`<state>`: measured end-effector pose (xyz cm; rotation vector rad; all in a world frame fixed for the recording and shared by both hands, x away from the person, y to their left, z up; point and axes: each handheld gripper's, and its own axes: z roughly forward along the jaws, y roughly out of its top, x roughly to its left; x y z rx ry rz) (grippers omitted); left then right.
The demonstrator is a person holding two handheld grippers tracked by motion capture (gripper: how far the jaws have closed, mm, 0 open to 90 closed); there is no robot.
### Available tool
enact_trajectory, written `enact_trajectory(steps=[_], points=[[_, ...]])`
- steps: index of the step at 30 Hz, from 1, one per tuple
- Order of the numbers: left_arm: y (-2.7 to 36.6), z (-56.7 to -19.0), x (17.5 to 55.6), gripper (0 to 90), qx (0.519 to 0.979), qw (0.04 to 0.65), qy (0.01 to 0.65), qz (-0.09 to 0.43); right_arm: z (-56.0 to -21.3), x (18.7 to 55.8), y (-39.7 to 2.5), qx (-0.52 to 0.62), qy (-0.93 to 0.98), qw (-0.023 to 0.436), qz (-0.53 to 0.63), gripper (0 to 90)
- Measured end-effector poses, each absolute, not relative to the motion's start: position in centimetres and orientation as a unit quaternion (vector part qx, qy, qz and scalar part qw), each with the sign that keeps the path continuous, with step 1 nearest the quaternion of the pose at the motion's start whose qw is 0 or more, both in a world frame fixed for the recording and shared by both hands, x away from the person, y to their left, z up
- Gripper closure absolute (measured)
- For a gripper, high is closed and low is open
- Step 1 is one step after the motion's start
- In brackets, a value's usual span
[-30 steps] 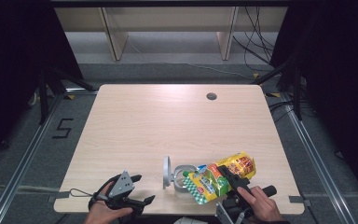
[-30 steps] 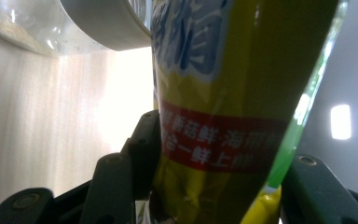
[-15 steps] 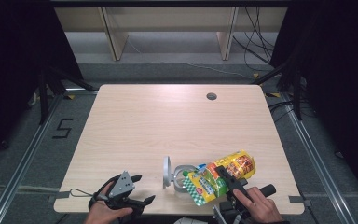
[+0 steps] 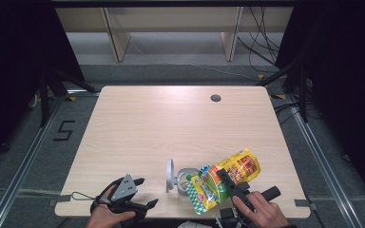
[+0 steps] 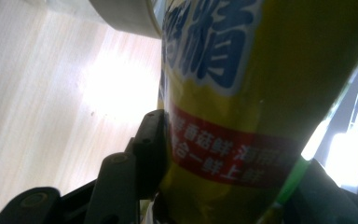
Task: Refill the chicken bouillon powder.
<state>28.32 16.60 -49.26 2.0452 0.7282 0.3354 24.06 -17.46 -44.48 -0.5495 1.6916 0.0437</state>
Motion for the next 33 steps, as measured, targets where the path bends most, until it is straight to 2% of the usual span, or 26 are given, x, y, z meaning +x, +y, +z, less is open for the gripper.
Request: enact_trajectory(steps=[5,8,18,33], points=[[16.89,-49.16,28.61,16.0,0.841,0.442,0.274,0.145,-44.70,24.02,-17.55,-0.224,0.738,0.636,0.024,58.5],[16.54,-49.36,28.28,16.0,0.827,0.457,0.298,0.135,-44.44,24.11,-17.59,-0.235,0.734,0.637,0.017,58.6],[16.73,-49.26,28.53,16.0,0.835,0.451,0.281,0.142,-44.37,24.21,-17.46,-0.250,0.732,0.633,-0.001,58.9],[16.57,-49.37,28.32,16.0,0.830,0.453,0.295,0.134,-44.00,24.20,-16.96,-0.286,0.719,0.633,-0.027,59.0]])
